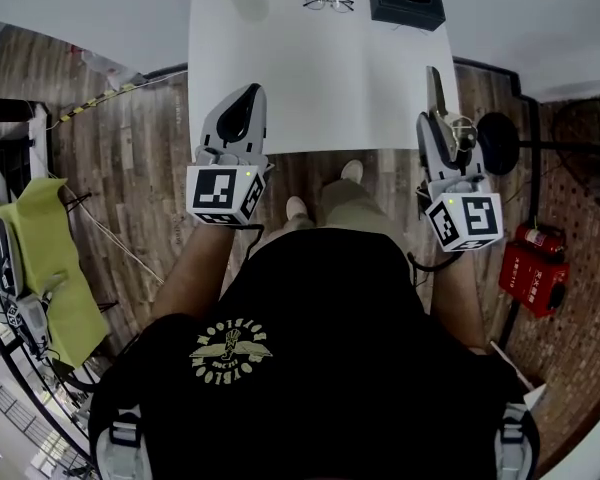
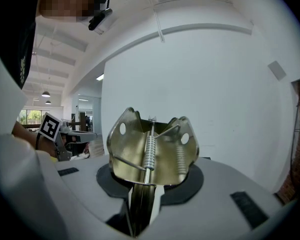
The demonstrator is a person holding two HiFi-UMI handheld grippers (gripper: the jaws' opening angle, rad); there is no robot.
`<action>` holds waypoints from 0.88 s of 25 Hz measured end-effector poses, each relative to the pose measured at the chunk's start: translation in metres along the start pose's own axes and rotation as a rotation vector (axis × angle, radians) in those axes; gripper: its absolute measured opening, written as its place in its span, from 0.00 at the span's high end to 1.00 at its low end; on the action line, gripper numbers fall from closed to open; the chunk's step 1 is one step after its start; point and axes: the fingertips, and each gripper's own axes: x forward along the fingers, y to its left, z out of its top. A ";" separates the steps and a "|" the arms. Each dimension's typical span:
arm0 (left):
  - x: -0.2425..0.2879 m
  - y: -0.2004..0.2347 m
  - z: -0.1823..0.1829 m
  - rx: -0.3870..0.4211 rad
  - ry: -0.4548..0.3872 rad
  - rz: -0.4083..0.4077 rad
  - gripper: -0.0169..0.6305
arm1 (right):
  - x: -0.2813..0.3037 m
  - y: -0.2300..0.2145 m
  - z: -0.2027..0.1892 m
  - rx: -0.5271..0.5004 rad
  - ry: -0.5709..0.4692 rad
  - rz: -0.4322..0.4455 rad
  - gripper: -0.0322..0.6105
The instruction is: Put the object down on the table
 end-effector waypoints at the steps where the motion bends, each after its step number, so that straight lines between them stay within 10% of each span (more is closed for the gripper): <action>1: 0.003 0.001 0.000 0.001 0.003 0.003 0.96 | 0.004 -0.001 0.001 -0.002 -0.002 0.007 0.79; 22: 0.071 0.029 0.013 -0.009 -0.014 0.164 0.96 | 0.106 -0.042 0.025 -0.042 -0.016 0.194 0.79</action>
